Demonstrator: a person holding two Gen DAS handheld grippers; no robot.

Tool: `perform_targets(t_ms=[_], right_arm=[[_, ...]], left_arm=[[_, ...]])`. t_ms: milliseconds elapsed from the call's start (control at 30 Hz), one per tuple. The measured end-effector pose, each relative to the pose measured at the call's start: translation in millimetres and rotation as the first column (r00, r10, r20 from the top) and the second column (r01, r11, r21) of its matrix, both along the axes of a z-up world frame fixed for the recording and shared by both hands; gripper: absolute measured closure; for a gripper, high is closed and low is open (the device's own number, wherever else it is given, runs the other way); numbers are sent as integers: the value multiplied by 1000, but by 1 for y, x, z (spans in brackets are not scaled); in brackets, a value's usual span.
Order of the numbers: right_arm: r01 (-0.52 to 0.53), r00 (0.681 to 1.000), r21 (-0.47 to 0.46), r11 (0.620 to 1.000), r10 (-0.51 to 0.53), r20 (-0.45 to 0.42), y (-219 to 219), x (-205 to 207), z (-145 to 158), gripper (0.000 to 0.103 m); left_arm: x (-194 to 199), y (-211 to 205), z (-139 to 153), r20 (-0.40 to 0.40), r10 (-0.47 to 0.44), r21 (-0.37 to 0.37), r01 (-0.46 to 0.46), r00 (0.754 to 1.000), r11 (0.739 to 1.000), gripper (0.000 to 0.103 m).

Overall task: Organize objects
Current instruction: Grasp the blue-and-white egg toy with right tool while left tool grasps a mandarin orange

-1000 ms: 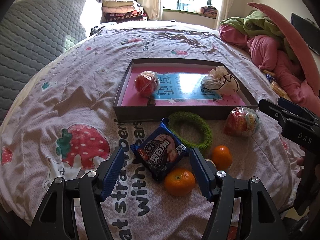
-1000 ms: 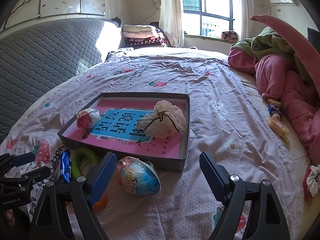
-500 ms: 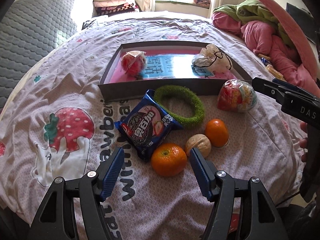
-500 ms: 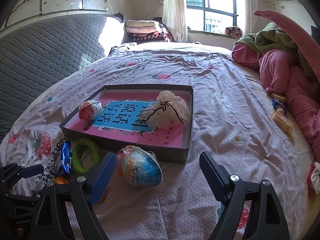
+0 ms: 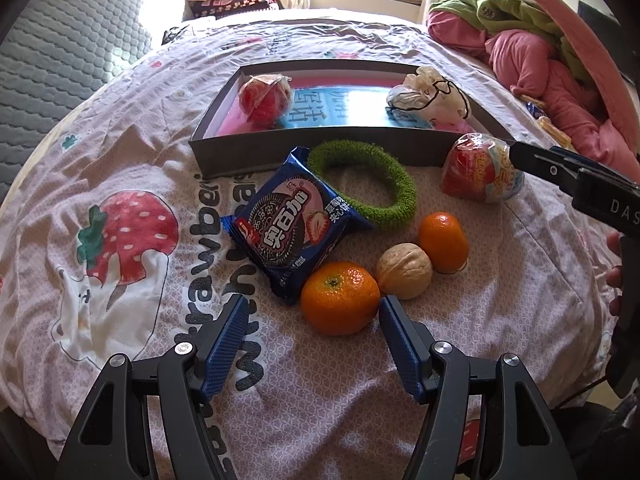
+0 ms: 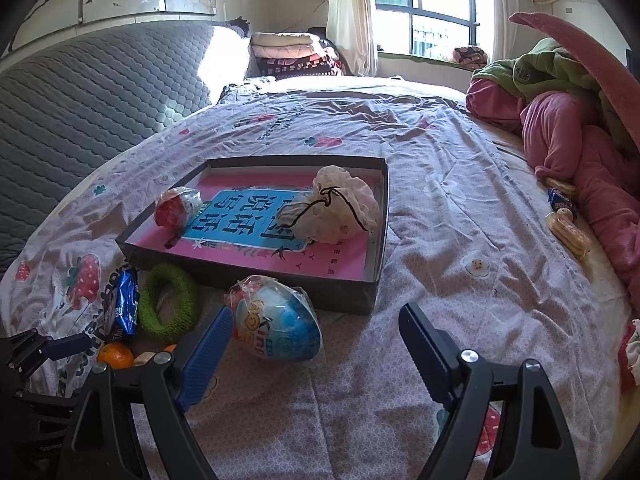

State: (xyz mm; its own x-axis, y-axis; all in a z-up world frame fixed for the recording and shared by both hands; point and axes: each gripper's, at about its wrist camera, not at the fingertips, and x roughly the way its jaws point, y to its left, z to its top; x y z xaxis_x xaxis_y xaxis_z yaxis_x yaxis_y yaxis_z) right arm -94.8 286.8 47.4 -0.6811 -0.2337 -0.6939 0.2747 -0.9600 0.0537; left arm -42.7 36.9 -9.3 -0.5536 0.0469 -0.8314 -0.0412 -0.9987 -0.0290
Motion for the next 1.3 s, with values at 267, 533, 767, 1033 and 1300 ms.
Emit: perform_targets(t_ms=[267, 533, 767, 1033, 1300], right_arm=[[-20, 999, 24, 1000, 19, 40, -7, -8, -15, 18], [-71, 994, 14, 997, 69, 87, -19, -20, -28, 18], [-81, 989, 0, 997, 80, 123, -28, -29, -37, 18], [-87, 981, -36, 996, 92, 170, -36, -33, -41, 42], [-72, 982, -97, 993, 88, 169, -27, -31, -38, 43]], left_arm=[[-6, 1, -5, 11, 22, 9, -22, 1000, 1000, 34], [-10, 0, -8, 13, 34, 23, -35, 999, 999, 34], [-11, 1, -7, 17, 24, 47, -25, 1000, 999, 45], [-11, 2, -7, 21, 8, 75, -10, 1000, 997, 57], [-9, -2, -7, 26, -21, 125, 17, 999, 992, 63]])
